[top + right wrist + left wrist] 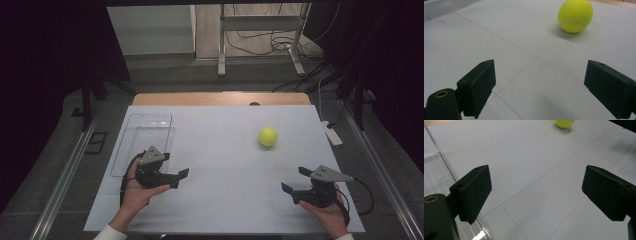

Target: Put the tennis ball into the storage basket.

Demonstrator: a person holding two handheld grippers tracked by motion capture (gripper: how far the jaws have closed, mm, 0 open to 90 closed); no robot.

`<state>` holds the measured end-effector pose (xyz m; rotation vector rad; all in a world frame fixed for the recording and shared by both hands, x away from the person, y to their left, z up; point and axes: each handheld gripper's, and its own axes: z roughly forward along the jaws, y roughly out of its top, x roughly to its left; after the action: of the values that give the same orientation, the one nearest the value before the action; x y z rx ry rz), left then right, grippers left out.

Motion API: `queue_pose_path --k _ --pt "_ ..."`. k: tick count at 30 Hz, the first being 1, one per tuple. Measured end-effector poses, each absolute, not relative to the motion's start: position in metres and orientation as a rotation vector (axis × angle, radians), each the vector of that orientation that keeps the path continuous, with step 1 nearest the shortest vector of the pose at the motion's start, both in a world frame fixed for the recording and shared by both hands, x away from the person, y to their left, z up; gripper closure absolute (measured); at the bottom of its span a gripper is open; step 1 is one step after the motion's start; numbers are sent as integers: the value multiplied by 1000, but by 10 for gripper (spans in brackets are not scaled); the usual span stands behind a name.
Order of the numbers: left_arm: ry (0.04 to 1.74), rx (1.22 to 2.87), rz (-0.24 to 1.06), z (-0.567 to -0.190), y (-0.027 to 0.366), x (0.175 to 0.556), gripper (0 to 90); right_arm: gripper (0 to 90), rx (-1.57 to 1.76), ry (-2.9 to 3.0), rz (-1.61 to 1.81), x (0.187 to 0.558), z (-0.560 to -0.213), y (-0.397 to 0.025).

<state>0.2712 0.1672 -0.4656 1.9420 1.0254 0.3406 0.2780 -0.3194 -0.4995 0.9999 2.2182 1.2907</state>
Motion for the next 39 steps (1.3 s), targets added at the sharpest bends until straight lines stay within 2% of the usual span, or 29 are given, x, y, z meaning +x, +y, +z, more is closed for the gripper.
queue_pose_path --k 39 --pt "956 1978 294 -452 130 297 110 108 998 2219 1284 279 -501 -319"
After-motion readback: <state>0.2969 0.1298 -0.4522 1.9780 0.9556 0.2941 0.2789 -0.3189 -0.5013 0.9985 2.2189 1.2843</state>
